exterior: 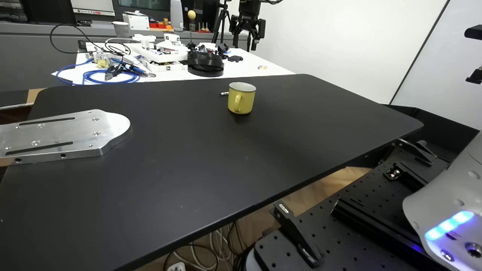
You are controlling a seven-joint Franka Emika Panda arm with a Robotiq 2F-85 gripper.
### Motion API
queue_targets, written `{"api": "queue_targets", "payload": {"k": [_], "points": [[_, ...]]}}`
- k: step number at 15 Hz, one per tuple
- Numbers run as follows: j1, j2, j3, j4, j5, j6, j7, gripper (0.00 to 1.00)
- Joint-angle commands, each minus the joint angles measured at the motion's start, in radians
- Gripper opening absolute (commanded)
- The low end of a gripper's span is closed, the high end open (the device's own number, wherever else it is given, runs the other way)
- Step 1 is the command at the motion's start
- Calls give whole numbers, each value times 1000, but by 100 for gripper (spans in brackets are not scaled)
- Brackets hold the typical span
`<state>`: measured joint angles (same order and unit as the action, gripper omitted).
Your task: Pick up the pen and put it in the cup
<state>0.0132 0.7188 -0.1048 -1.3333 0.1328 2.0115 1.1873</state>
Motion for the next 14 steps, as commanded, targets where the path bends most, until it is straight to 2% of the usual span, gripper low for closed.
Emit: {"api": "queue_targets", "payload": {"k": [1, 9, 14], "points": [[29, -19, -24, -119, -14, 92, 78, 100], [46, -11, -17, -290, 7, 338, 65, 100], [43, 30, -19, -279, 14, 365, 64, 100]]}}
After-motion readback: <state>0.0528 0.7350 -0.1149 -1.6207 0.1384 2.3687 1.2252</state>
